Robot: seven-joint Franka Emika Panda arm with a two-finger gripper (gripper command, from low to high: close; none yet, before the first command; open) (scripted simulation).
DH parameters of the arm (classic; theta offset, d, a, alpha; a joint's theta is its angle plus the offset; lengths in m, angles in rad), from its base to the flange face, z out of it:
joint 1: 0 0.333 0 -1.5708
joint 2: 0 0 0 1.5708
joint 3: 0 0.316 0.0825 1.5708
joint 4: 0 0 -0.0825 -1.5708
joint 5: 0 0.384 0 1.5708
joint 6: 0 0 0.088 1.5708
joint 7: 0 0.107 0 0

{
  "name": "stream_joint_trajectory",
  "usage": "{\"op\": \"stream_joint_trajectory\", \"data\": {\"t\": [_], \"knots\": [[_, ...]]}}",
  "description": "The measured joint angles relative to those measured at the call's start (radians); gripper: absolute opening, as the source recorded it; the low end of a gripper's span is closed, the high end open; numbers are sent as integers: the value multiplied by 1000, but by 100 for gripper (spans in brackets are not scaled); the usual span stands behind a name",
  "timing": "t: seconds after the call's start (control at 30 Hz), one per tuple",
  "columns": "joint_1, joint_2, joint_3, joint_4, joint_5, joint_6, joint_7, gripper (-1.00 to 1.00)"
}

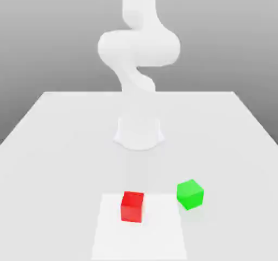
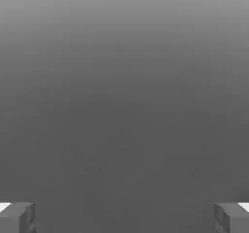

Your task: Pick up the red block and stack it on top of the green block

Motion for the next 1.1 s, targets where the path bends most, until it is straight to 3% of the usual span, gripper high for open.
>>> {"op": "stream_joint_trajectory", "data": {"t": [0.4,0.6,0.83,0.87,1.1], "knots": [[27,451,-36,-284,72,276,1,0],[5,674,-33,-429,2,421,78,0],[-9,921,-14,-422,10,625,75,0],[-15,948,-7,-418,14,648,73,-100],[-18,950,-5,-418,10,650,76,-100]]}}
